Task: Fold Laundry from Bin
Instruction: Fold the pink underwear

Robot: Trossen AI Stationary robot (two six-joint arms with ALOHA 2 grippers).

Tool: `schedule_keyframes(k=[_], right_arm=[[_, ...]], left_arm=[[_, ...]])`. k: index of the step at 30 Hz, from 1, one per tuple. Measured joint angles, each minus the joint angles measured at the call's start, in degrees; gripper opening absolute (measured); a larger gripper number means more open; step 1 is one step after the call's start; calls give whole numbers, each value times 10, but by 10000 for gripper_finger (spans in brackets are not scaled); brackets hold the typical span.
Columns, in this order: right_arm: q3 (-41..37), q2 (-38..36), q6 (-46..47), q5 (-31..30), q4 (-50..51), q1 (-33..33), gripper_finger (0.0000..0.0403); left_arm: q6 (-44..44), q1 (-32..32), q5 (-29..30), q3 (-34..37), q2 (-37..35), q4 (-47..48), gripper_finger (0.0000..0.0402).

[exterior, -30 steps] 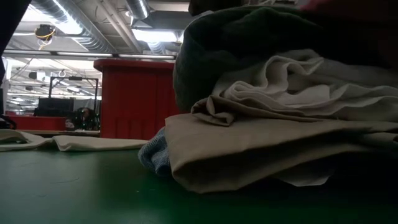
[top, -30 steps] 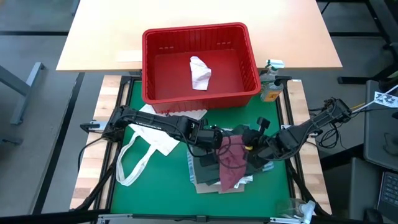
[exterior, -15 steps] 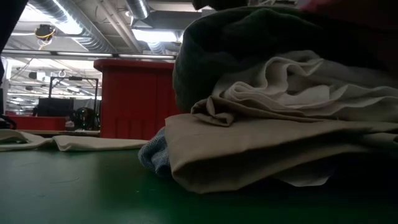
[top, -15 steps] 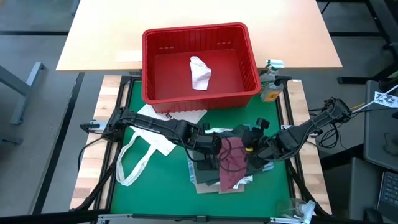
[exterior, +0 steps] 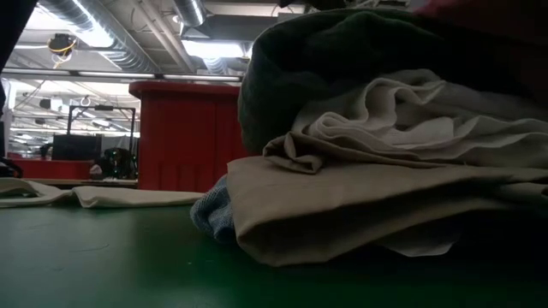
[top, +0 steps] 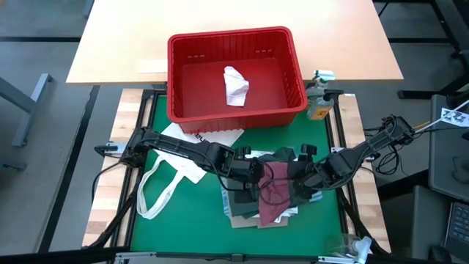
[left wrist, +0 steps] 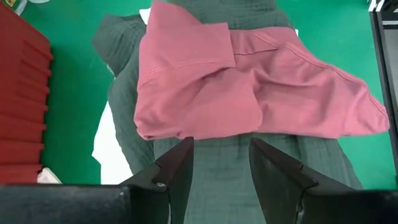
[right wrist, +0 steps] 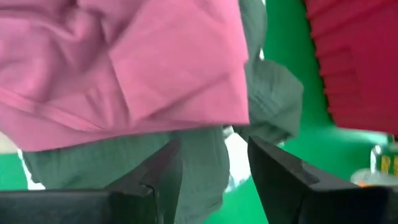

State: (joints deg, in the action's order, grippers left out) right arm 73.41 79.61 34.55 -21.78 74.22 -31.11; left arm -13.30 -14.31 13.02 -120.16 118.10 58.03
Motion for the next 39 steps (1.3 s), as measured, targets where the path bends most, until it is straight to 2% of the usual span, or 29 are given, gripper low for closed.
schedule_keyframes(k=[7,12,21,30,34,39], right_arm=[[0,0,-93,-9,-59,0,182],[0,0,-108,-11,-70,14,182],[0,0,-109,104,-72,104,182],[0,0,-158,290,-101,198,182],[0,-5,-157,334,-98,202,182],[0,-11,-150,328,-110,144,182]], left_arm=[[0,0,0,0,0,-3,149],[0,0,0,0,0,-3,149],[3,4,1,0,0,-3,149],[4,3,1,0,0,0,149],[7,-2,-5,0,0,0,149],[25,-15,-8,0,0,-12,149]])
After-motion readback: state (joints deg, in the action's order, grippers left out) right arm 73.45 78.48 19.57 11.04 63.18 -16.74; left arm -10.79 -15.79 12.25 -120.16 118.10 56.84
